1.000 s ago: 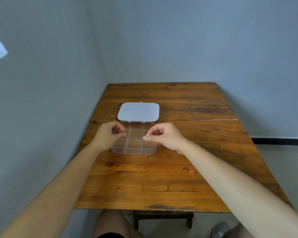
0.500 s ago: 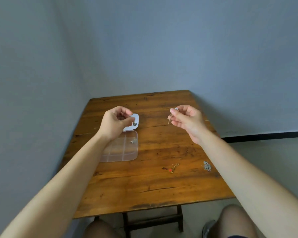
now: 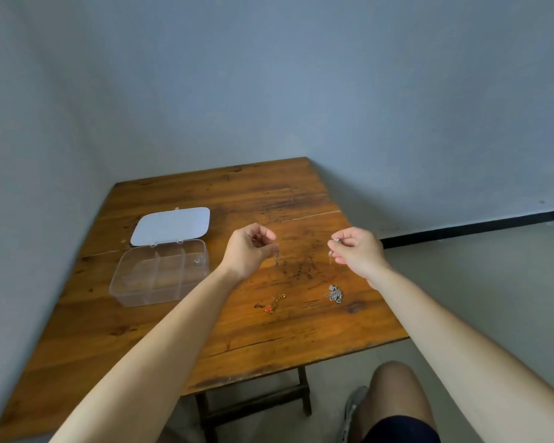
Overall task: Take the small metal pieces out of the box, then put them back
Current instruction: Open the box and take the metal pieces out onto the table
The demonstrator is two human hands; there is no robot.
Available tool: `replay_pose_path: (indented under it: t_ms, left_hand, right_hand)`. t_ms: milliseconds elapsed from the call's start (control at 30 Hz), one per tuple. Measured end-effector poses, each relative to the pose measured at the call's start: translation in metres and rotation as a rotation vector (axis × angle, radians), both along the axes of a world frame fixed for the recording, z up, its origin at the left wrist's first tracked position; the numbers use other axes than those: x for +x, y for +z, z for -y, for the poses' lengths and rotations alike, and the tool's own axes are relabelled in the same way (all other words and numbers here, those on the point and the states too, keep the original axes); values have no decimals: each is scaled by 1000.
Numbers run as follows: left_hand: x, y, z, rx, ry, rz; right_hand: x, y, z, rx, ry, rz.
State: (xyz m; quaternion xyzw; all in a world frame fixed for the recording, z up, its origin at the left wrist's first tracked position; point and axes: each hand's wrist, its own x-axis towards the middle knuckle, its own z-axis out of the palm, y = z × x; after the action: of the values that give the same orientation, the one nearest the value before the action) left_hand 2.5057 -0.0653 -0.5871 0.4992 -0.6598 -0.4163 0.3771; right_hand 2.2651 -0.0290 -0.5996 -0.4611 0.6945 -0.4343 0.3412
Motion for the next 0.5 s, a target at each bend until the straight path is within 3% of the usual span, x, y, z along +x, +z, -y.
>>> replay_pose_path:
  t_ms: [267,500]
  left_hand:
    - [-19,-46,11,102,-49,210]
    - [1,-39,9,109,-47,197]
  right_hand:
    - [-15,-45,9,40,71,-271]
    - [-14,-44,12,73,89,-337]
